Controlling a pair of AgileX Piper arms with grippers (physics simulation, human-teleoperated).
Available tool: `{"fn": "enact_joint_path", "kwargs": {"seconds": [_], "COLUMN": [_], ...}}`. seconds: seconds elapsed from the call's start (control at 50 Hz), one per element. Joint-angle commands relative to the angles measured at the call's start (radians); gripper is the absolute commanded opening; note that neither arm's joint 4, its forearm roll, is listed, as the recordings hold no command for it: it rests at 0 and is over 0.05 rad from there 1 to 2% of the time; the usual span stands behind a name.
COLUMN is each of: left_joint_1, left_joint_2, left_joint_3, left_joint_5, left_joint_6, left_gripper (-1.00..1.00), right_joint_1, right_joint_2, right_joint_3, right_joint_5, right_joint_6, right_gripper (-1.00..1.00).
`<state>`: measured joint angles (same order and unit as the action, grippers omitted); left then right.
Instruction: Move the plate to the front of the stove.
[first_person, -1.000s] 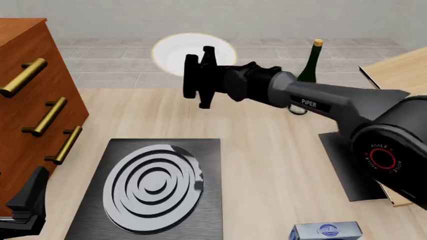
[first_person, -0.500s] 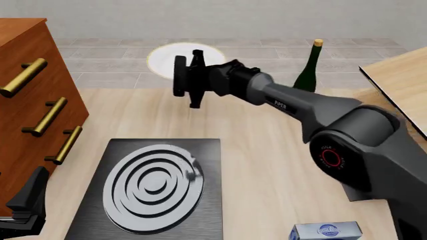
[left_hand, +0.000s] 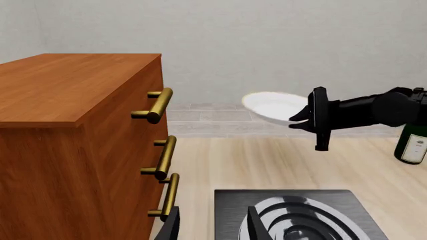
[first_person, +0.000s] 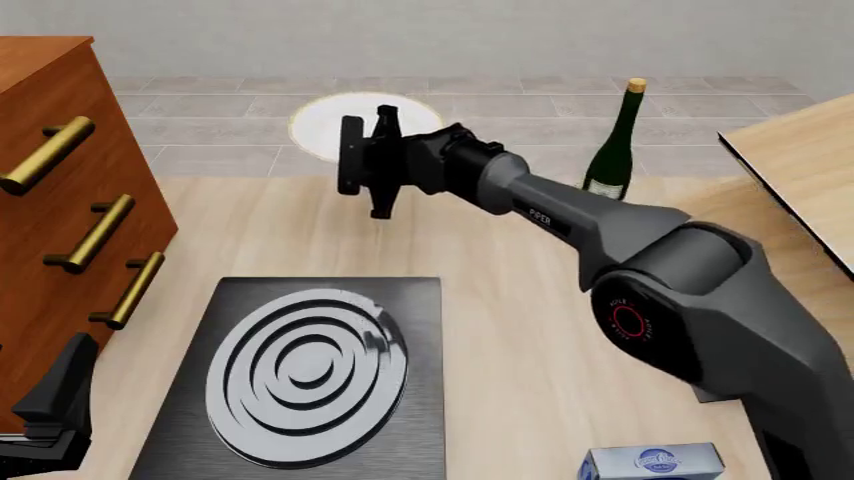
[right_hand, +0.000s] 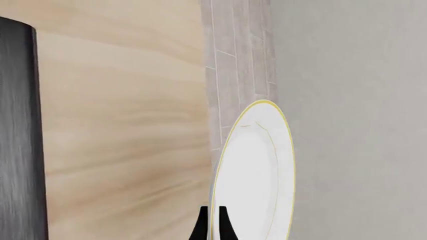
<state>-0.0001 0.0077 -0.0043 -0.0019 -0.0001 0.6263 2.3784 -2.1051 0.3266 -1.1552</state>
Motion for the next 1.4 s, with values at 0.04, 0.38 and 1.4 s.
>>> {"fn": "enact_joint_path", "kwargs": {"seconds": [0.04,0.38,1.4], "left_joint_1": [0.0,0.0,0.0], "left_joint_2": [0.0,0.0,0.0], "left_joint_3": [0.0,0.0,0.0], "left_joint_5": [0.0,0.0,0.0], "left_joint_6": [0.0,0.0,0.0], "left_gripper": [1.0,1.0,1.0], "right_joint_1": [0.006,0.021,0.028], "right_joint_2": [0.044,0.116,0.119], "right_joint_3": [-0.058,-0.167,-0.131], "right_joint_5": [0.016,0.06,0.101], "right_joint_6": [0.027,0.056,0.098], "right_gripper": [-1.0,-1.0,-1.0]}}
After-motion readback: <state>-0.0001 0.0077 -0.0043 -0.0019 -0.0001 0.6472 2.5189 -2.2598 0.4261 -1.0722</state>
